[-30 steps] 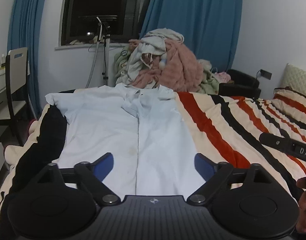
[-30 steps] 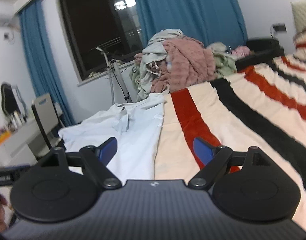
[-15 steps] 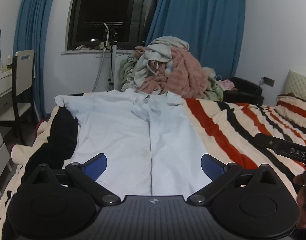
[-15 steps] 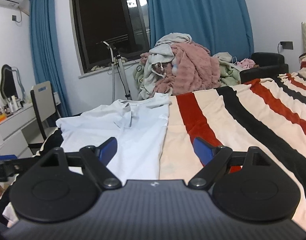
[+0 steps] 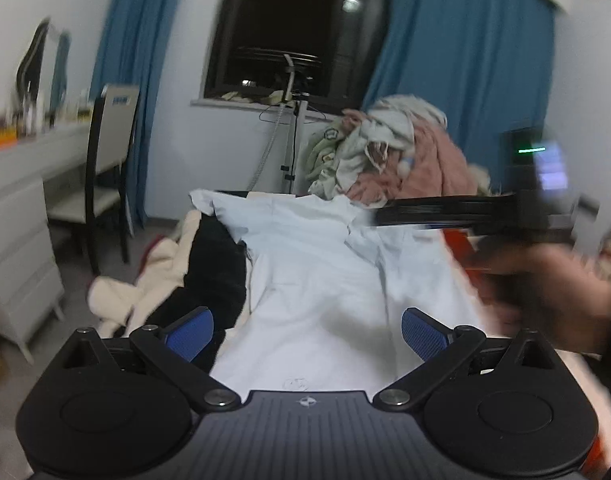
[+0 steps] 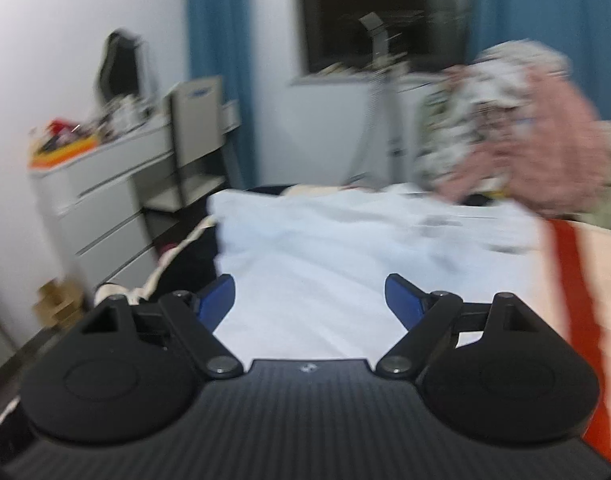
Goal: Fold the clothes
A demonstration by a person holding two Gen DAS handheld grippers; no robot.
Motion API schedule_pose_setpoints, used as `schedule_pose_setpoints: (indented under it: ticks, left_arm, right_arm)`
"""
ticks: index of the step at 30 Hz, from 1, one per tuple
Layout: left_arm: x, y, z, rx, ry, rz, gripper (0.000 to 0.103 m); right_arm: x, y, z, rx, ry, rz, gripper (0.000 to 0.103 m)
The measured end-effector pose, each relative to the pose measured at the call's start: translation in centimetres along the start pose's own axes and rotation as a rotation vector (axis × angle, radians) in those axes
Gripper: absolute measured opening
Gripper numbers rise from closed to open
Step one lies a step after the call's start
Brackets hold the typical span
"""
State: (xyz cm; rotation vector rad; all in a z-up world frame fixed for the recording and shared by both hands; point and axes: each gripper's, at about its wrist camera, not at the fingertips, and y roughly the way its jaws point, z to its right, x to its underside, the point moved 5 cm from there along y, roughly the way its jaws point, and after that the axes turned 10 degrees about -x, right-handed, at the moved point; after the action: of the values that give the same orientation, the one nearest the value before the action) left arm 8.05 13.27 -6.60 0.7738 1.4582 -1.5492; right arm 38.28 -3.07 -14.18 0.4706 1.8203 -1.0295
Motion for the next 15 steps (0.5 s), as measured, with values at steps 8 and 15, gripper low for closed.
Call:
schedule_pose_setpoints:
  ticks: [8, 15]
  left_arm:
    - [0.8, 7.3, -4.6, -0.046, -0.141, -0.067, 0.101]
    - [2.1, 12.1, -6.6, -0.062, -0.217, -0.108, 0.101]
  right_arm:
    - [-3.4, 21.6, -2.8, -0.106, 0.001, -0.082, 0.083]
    - [-3.1, 30.0, -0.3, -0.011, 0.104, -0.068, 0.033]
